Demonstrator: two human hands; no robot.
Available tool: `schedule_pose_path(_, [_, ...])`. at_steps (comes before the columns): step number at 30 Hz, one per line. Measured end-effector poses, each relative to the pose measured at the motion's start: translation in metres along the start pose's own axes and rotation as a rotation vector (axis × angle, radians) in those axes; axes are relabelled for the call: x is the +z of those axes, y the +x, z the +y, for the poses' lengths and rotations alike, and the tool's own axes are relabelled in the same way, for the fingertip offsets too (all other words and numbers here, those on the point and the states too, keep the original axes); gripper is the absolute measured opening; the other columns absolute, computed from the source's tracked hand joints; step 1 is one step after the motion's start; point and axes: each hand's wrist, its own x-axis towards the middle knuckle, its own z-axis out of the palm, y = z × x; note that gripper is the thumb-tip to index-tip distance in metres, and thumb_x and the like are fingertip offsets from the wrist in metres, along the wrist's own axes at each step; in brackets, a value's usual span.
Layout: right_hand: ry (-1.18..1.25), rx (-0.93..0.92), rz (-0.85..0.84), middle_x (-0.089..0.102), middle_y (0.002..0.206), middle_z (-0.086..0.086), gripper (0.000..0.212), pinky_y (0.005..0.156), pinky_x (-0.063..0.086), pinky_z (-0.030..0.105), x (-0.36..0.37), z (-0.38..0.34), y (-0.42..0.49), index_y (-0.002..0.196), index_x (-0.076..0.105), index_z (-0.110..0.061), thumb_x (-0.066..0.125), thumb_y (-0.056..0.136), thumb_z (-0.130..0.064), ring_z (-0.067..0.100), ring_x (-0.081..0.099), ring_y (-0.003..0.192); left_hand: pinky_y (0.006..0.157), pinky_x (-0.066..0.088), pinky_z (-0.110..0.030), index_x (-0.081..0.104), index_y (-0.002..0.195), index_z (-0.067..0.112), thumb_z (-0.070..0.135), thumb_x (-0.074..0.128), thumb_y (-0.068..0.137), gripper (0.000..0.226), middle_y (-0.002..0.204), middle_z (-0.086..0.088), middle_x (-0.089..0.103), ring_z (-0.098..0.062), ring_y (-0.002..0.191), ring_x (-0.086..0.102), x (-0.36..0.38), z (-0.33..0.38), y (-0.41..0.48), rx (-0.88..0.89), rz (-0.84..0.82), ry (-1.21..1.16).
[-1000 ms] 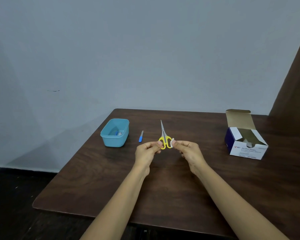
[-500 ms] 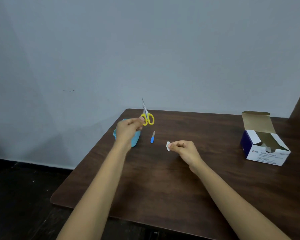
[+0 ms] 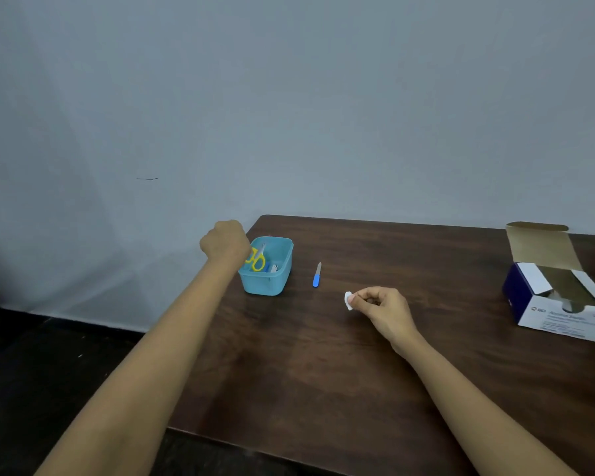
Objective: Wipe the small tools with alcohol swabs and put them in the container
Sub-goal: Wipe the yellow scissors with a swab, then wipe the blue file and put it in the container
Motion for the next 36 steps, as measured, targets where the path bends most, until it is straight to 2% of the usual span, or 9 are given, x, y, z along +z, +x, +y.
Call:
schedule_pose_path(3, [-0.005, -0.006, -0.003, 0.071, 0.078, 0.004, 0.021, 0.069, 0.045, 0.027, -0.001, 0.001, 0.000, 0.067, 0.075, -0.023, 0.075, 0.079, -0.040, 0.016, 0.062, 0.075, 0.076, 0.044, -0.029, 0.060, 0.115, 0.010, 0.010, 0.059, 0.087, 0.029, 0.120, -0.008, 0.059, -0.027, 0.108, 0.061, 0.010, 0.006, 0.000, 0.057, 0.036, 0.130])
schedule_pose_path(8, [-0.024, -0.002, -0.010, 0.071, 0.074, 0.000, 0.016, 0.067, 0.046, 0.027, 0.000, 0.000, 0.000, 0.071, 0.075, -0.022, 0.075, 0.080, -0.035, 0.014, 0.063, 0.072, 0.069, 0.038, -0.026, 0.059, 0.115, 0.009, 0.003, 0.054, 0.087, 0.029, 0.118, -0.007, 0.060, -0.026, 0.107, 0.062, 0.020, 0.014, -0.005, 0.157, 0.060, 0.268])
schedule_pose_path(13, [-0.031, 0.000, -0.016, 0.071, 0.076, -0.002, 0.015, 0.069, 0.047, 0.029, -0.001, -0.001, 0.000, 0.073, 0.075, -0.021, 0.075, 0.080, -0.034, 0.015, 0.063, 0.074, 0.048, 0.022, -0.021, 0.060, 0.109, 0.010, 0.003, 0.056, 0.086, 0.025, 0.109, -0.003, 0.061, -0.020, 0.097, 0.064, 0.023, 0.021, -0.009, 0.235, 0.055, 0.382])
schedule_pose_path(16, [-0.031, -0.002, -0.017, 0.072, 0.078, 0.000, 0.015, 0.069, 0.048, 0.030, -0.002, 0.000, 0.001, 0.074, 0.076, -0.021, 0.075, 0.080, -0.035, 0.020, 0.065, 0.078, 0.047, 0.021, -0.020, 0.061, 0.107, 0.012, 0.006, 0.057, 0.088, 0.021, 0.105, -0.001, 0.063, -0.017, 0.093, 0.064, 0.026, 0.025, -0.009, 0.257, 0.056, 0.439])
schedule_pose_path(23, [-0.022, -0.001, -0.022, 0.071, 0.077, 0.001, 0.016, 0.066, 0.045, 0.026, -0.002, -0.001, 0.000, 0.074, 0.076, -0.020, 0.075, 0.080, -0.035, 0.013, 0.062, 0.073, 0.047, 0.023, -0.020, 0.060, 0.107, 0.013, 0.011, 0.056, 0.090, 0.018, 0.103, 0.000, 0.062, -0.014, 0.085, 0.061, 0.030, 0.029, -0.009, 0.276, 0.053, 0.479])
schedule_pose_path(27, [-0.012, 0.001, -0.019, 0.071, 0.075, 0.001, 0.015, 0.066, 0.045, 0.025, -0.002, 0.000, 0.001, 0.074, 0.076, -0.020, 0.075, 0.080, -0.033, 0.011, 0.060, 0.070, 0.048, 0.023, -0.020, 0.061, 0.106, 0.013, 0.013, 0.054, 0.092, 0.016, 0.088, 0.001, 0.052, -0.014, 0.074, 0.051, 0.034, 0.027, -0.007, 0.258, 0.046, 0.490])
schedule_pose_path(30, [-0.018, 0.004, -0.020, 0.070, 0.075, -0.001, 0.015, 0.065, 0.044, 0.024, -0.001, 0.002, 0.001, 0.075, 0.076, -0.020, 0.075, 0.080, -0.033, 0.009, 0.059, 0.070, 0.050, 0.027, -0.019, 0.060, 0.108, 0.013, 0.012, 0.051, 0.093, 0.018, 0.092, -0.001, 0.055, -0.014, 0.076, 0.051, 0.036, 0.026, -0.004, 0.268, 0.031, 0.500])
schedule_pose_path(33, [-0.025, 0.002, -0.019, 0.070, 0.075, -0.002, 0.014, 0.065, 0.044, 0.024, -0.001, 0.003, 0.002, 0.076, 0.076, -0.020, 0.075, 0.081, -0.033, 0.009, 0.059, 0.070, 0.063, 0.036, -0.021, 0.060, 0.111, 0.012, 0.013, 0.051, 0.093, 0.020, 0.096, -0.001, 0.056, -0.015, 0.089, 0.061, 0.035, 0.027, -0.003, 0.265, 0.004, 0.485])
schedule_pose_path(36, [-0.028, 0.002, -0.016, 0.070, 0.075, -0.002, 0.014, 0.065, 0.045, 0.023, -0.002, 0.003, 0.003, 0.076, 0.076, -0.019, 0.075, 0.081, -0.033, 0.009, 0.060, 0.070, 0.060, 0.035, -0.021, 0.059, 0.112, 0.011, 0.014, 0.052, 0.093, 0.020, 0.091, -0.001, 0.052, -0.016, 0.081, 0.056, 0.034, 0.028, -0.003, 0.248, -0.014, 0.455])
